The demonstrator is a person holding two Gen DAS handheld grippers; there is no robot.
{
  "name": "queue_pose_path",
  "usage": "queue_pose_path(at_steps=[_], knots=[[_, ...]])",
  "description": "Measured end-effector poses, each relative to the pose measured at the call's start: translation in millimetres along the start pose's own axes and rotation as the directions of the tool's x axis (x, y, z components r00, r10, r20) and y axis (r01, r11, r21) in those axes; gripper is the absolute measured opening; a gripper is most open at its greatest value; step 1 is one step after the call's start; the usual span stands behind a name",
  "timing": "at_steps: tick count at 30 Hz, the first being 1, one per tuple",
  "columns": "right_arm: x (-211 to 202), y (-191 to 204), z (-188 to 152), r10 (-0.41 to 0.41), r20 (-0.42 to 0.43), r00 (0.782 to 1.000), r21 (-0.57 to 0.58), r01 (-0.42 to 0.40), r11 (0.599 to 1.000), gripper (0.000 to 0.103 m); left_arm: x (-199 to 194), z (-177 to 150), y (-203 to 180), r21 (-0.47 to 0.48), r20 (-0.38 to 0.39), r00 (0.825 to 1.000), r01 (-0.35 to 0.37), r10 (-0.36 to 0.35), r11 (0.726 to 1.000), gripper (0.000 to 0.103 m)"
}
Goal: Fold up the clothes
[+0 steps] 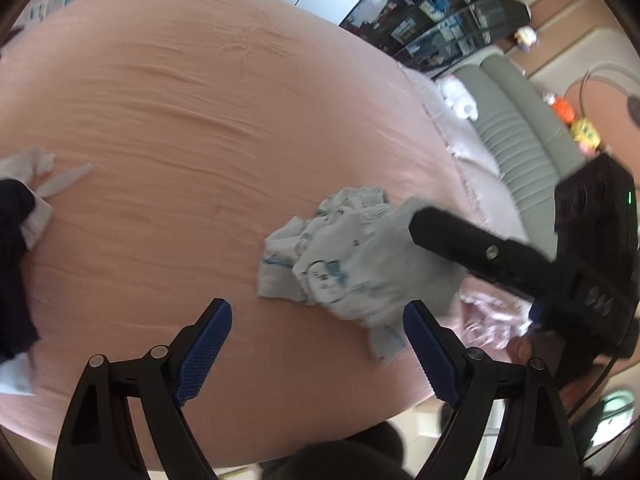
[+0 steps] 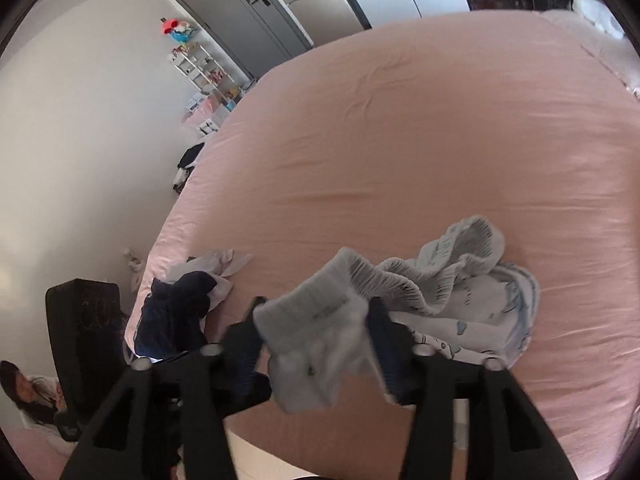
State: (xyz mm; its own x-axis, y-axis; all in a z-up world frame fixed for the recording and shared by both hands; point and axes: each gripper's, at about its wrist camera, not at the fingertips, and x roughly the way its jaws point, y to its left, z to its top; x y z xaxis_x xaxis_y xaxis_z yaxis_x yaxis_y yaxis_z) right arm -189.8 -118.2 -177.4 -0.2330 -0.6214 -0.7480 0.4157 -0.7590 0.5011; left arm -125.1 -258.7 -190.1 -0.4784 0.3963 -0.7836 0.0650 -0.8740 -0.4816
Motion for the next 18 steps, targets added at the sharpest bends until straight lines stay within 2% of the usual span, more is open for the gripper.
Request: queue_pose_path(at_steps=[3, 7, 10, 18], knots=[[13, 5, -2, 0.036, -0.034, 0.999, 0.025, -0.035, 0.999, 0.074, 3, -7, 4, 0.051, -0.021, 0.998, -0.063, 0.064, 0.997, 0.088], [15, 8, -3, 0.045, -0.044, 0.998, 0.033, -0.044, 0.999, 0.074, 9, -14, 19, -0.001, -0.039, 0.998, -0.054, 0.054, 0.999, 0.088], [5, 4, -3, 0.004, -0.036, 0.999, 0.02, -0.004, 1.0, 0.074, 11, -18, 25, -0.019, -0.039, 0.998, -0.045, 0.045, 0.999, 0.088], [-38, -21, 1, -0.15, 0.013, 0.989, -0.074, 0.151, 0.986, 0.074, 14, -38, 9, 0.155, 0.047, 0.992, -0.121, 0.115, 0.981, 0.088]])
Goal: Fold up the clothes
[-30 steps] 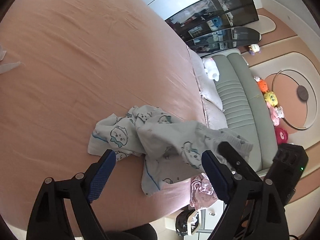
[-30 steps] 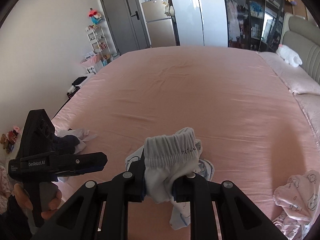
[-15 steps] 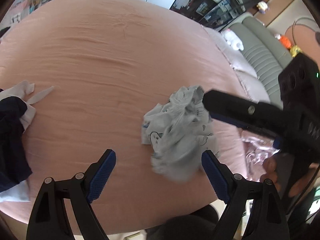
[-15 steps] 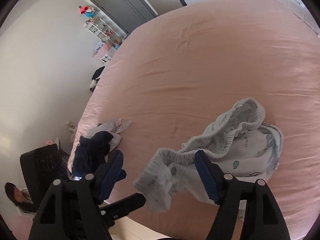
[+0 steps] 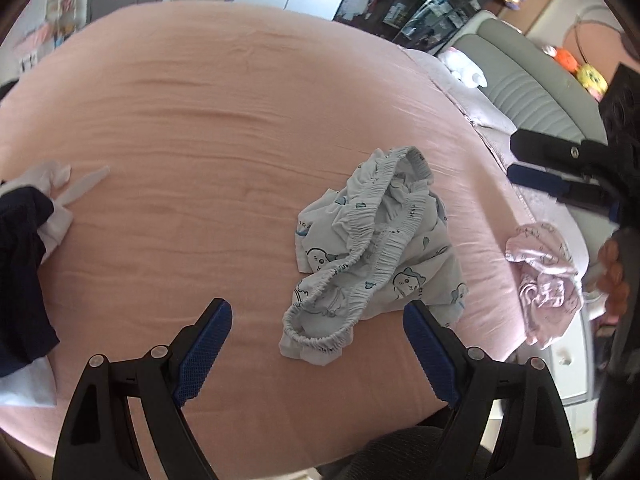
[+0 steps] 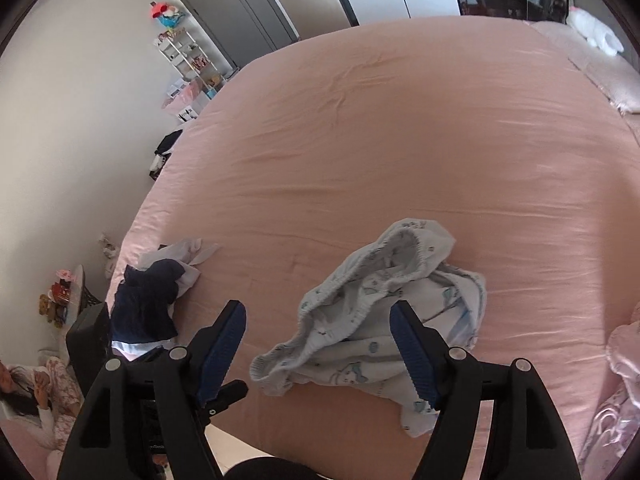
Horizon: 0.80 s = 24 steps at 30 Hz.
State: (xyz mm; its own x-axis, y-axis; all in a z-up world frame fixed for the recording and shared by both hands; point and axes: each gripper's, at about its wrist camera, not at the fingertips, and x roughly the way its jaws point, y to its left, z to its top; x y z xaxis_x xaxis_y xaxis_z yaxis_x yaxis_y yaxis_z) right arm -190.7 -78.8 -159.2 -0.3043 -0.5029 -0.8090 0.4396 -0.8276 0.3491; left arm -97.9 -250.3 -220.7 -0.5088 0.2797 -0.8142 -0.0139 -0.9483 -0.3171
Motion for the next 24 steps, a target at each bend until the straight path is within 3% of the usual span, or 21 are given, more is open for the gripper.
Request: queue_pose_path(at_steps=[4, 6, 9, 11, 16, 24], knots=[[-15, -15, -6, -0.12, 0.051, 0.991, -0.135, 0.126, 0.983, 0.074, 13, -10, -1, 0.113, -0.027, 1.0, 0.008, -0.005, 0.994, 0.088], [-15, -21, -10, -0.192, 0.071, 0.979, -0.216, 0.203, 0.955, 0.074, 19, -13, 5, 0.118, -0.044, 0.999, 0.019, -0.014, 0.993, 0.088], [-10, -29, -17, -0.265, 0.098, 0.959, -0.316, 0.282, 0.906, 0.074, 31, -14, 20, 0.05, -0.075, 0.997, 0.033, -0.03, 0.998, 0.088], [-5, -36, -18, -0.278, 0.107, 0.955, -0.338, 0.298, 0.893, 0.074, 35, -14, 26, 0.006, -0.065, 0.996, 0.053, -0.053, 0.999, 0.088], [15, -52, -16, -0.267, 0.124, 0.956, -0.347, 0.294, 0.89, 0.074, 36, -15, 33, -0.071, 0.003, 0.983, 0.182, -0.183, 0.981, 0.088], [50, -53, -21, -0.309, 0.142, 0.94, -0.452, 0.339, 0.825, 0.074, 45, -23, 37, -0.07, 0.051, 0.982, 0.188, -0.184, 0.98, 0.087]])
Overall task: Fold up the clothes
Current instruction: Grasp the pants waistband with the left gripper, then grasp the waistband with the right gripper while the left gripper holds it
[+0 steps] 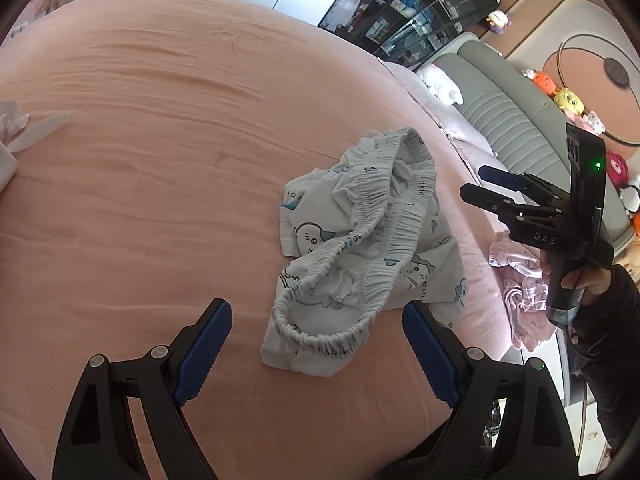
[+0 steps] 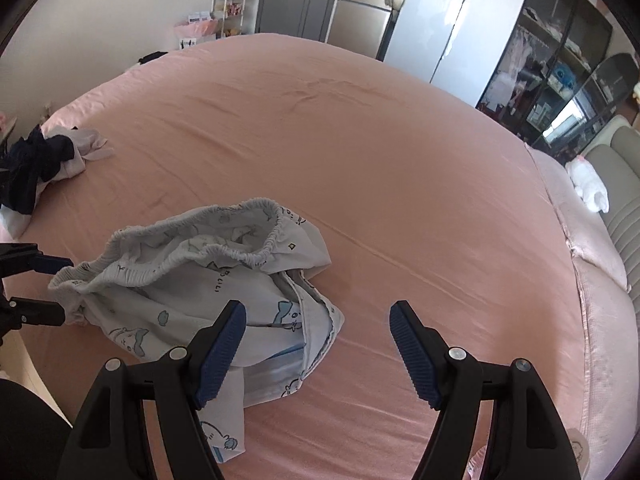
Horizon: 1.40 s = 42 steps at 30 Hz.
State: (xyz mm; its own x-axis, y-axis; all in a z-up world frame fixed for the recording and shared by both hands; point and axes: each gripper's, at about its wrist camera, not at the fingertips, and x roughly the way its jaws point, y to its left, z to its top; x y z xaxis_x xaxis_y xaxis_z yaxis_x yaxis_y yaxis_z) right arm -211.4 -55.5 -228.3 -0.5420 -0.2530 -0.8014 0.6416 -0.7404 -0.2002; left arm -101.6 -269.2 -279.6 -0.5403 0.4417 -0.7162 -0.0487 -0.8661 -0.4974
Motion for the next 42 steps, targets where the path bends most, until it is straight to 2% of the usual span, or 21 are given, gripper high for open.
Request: queue_pose_path(at_steps=[3, 5, 10, 11, 13, 16, 24, 28, 31, 35, 40, 42], knots=[[9, -5, 3, 0.06, -0.005, 0.998, 0.042, -0.06, 0.997, 0.074, 1, -5, 3, -0.013, 0.02, 1.0, 0.003, -0.003, 1.0, 0.083], [15, -5, 5, 0.07, -0.001, 0.998, 0.055, -0.07, 0.996, 0.074, 2, -7, 7, -0.019, 0.024, 1.0, 0.007, -0.007, 1.0, 0.076], [28, 6, 2, -0.033, 0.036, 0.999, -0.097, 0.036, 0.995, 0.074, 1, -11, 16, -0.057, 0.059, 0.998, 0.008, -0.004, 0.998, 0.058], [32, 7, 1, -0.031, 0.036, 0.999, -0.109, 0.035, 0.993, 0.074, -1, -12, 20, -0.073, 0.066, 0.998, 0.012, -0.008, 0.997, 0.057], [38, 5, 0, -0.006, 0.035, 0.999, -0.11, 0.01, 0.994, 0.074, 0, -10, 23, -0.101, 0.069, 0.998, 0.015, -0.008, 0.995, 0.044], [48, 3, 4, 0.019, 0.049, 0.999, -0.109, -0.014, 0.994, 0.074, 0, -6, 29, -0.135, 0.074, 0.997, 0.029, -0.019, 0.99, 0.039], [66, 10, 23, 0.054, 0.05, 0.997, -0.137, -0.047, 0.989, 0.074, 2, -1, 20, -0.074, 0.078, 0.997, 0.009, -0.004, 0.997, 0.031], [59, 8, 25, 0.09, 0.059, 0.994, -0.137, -0.081, 0.987, 0.074, 0, -3, 24, -0.087, 0.082, 0.997, 0.022, -0.015, 0.996, 0.031], [52, 6, 28, 0.155, 0.071, 0.985, -0.128, -0.146, 0.981, 0.074, 0, -3, 29, -0.116, 0.084, 0.996, 0.04, -0.03, 0.992, 0.029], [58, 11, 31, 0.157, 0.034, 0.987, -0.201, -0.147, 0.968, 0.074, -5, -2, 31, -0.13, 0.099, 0.994, 0.057, -0.044, 0.99, 0.029], [74, 16, 37, 0.235, 0.005, 0.972, -0.235, -0.227, 0.945, 0.074, -15, -3, 31, -0.12, 0.102, 0.993, 0.07, -0.058, 0.99, 0.029], [80, 18, 40, 0.266, -0.007, 0.964, -0.247, -0.259, 0.934, 0.074, -17, -3, 32, -0.116, 0.092, 0.995, 0.052, -0.041, 0.992, 0.029]])
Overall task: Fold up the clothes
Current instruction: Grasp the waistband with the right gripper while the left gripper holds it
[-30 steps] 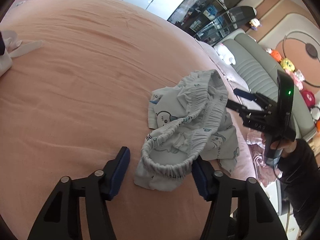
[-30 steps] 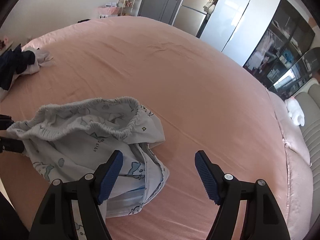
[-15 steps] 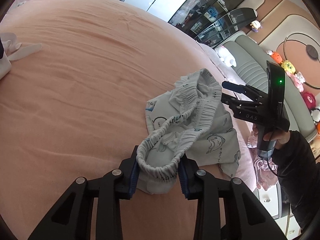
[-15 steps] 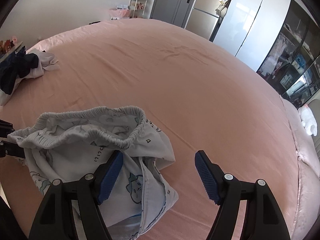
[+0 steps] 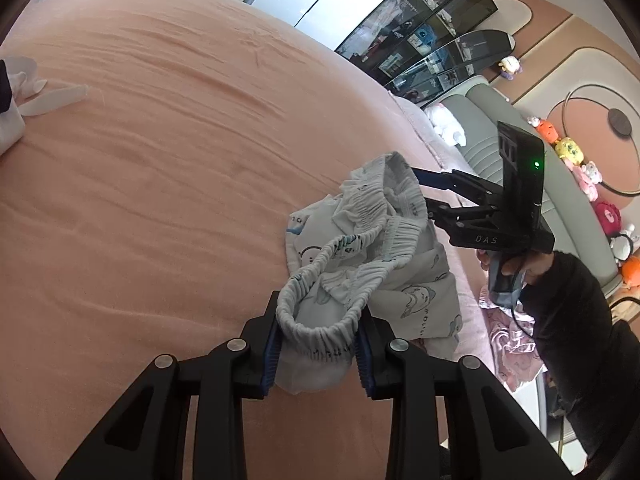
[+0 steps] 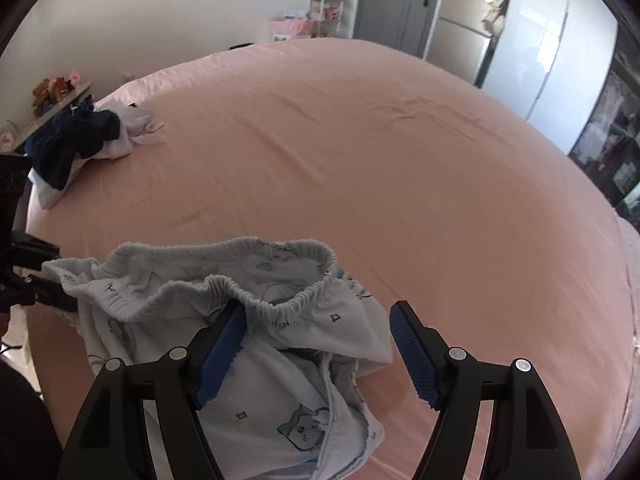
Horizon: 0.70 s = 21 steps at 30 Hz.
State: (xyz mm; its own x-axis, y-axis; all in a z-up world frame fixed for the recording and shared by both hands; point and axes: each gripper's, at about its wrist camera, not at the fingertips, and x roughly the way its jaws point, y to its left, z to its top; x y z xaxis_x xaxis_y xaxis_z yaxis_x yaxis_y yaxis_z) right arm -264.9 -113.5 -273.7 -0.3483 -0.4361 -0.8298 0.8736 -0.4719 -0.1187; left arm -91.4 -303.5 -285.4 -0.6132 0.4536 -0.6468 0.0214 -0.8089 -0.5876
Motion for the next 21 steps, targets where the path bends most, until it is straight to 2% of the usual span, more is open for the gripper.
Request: queue_pose_path(at_steps=[5, 13, 17, 21], knots=[[16, -1, 6, 0.077, -0.008, 0.997, -0.033, -0.077, 0.997, 0.074, -1, 0, 2, -0.012, -0.012, 1.0, 0.0, 0.0, 1.0, 0.029], [30, 2, 7, 0.09, -0.014, 0.996, -0.042, -0.09, 0.995, 0.074, 5, 2, 2, -0.05, -0.015, 1.0, -0.005, 0.004, 0.999, 0.029], [35, 4, 7, 0.077, -0.025, 0.997, -0.03, -0.077, 0.997, 0.074, 6, 3, 1, -0.063, -0.006, 1.0, -0.013, 0.013, 0.998, 0.029], [36, 15, 9, 0.022, -0.022, 1.0, -0.058, -0.023, 0.998, 0.074, 8, 1, 0, -0.071, -0.008, 1.0, -0.019, 0.019, 0.997, 0.029]])
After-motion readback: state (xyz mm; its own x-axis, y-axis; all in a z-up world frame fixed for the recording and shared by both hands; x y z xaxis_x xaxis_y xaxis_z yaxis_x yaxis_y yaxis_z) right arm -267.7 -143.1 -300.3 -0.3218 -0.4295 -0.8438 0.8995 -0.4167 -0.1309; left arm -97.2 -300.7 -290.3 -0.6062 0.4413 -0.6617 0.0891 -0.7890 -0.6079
